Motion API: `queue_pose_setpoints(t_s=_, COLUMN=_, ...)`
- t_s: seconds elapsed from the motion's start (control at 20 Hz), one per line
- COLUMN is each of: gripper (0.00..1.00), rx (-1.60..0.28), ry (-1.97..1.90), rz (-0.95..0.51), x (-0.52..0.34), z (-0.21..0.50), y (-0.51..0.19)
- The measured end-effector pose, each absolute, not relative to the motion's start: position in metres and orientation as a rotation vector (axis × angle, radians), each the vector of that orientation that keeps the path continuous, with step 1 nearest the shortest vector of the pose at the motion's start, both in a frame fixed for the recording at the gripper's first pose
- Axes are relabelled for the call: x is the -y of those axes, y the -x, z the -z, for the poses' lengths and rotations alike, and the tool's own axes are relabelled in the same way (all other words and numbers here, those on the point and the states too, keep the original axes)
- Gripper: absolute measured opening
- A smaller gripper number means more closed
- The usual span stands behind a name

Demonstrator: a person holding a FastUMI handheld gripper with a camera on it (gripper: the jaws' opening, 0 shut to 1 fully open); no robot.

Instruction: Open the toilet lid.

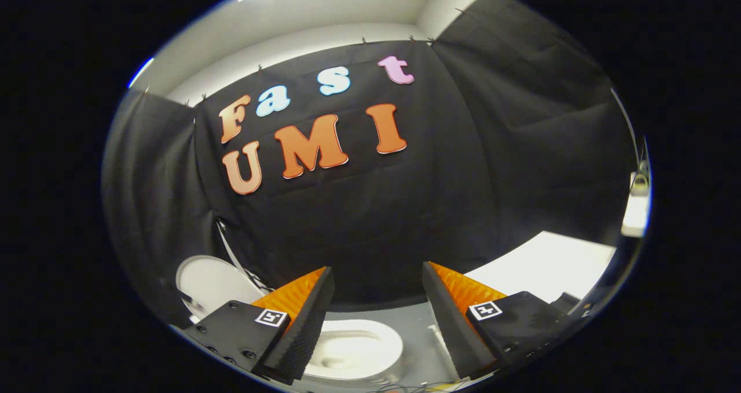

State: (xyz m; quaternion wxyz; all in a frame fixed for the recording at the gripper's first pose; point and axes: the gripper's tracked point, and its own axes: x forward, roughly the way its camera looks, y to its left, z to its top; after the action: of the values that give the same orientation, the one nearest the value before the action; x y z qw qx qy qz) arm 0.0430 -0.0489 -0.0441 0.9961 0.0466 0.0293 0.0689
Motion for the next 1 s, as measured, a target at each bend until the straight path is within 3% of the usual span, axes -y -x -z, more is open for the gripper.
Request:
queue_pose_setpoints(t_s=0.25, gripper=0.98, rx=-0.065, ry=-0.086, rz=-0.181, x=0.049, z=0.036, y=-0.037)
queue_pose_setpoints(t_s=1.0, gripper=0.98, rx=-0.011, ry=-0.163, rz=-0.094, x=0.104, z=0.004, y=-0.03)
